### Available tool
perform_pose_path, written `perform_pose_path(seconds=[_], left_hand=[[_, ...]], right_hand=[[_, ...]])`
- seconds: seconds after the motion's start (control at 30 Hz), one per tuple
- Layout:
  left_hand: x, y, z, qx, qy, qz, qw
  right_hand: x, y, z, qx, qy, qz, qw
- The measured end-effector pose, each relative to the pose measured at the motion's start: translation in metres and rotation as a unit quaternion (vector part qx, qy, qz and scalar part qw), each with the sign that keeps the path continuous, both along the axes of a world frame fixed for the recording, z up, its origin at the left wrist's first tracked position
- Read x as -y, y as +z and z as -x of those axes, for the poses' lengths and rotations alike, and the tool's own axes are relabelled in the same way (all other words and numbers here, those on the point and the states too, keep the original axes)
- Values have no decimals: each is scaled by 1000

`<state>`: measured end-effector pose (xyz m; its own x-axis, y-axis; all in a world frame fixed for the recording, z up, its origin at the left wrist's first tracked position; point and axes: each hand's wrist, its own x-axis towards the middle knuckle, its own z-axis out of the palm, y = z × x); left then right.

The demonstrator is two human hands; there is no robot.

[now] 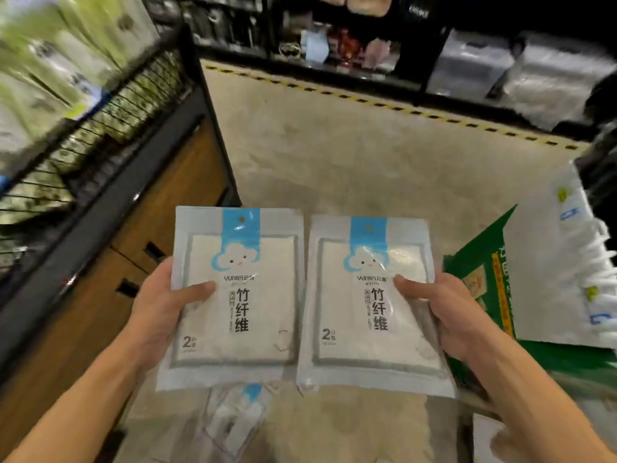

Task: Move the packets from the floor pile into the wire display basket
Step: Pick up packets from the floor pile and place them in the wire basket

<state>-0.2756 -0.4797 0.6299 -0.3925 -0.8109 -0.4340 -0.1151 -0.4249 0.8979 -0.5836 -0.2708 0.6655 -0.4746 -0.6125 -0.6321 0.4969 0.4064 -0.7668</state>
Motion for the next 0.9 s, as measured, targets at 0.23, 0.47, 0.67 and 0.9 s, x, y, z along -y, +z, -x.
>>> perform_pose_path(seconds=[0.23,0.47,0.67,0.9], left_hand=[[3,170,-130,-59,114,63,990],[-49,279,-249,-71,223,155,960],[-134,327,-304,-53,337,204,918],[-280,332,-320,-33,490,217,844]], right_hand=[[76,167,-77,-84,103,73,988],[123,278,-180,-41,229,154,960],[135,313,-240,-29,351,219,910],[113,325,-293,8,480,254,840]])
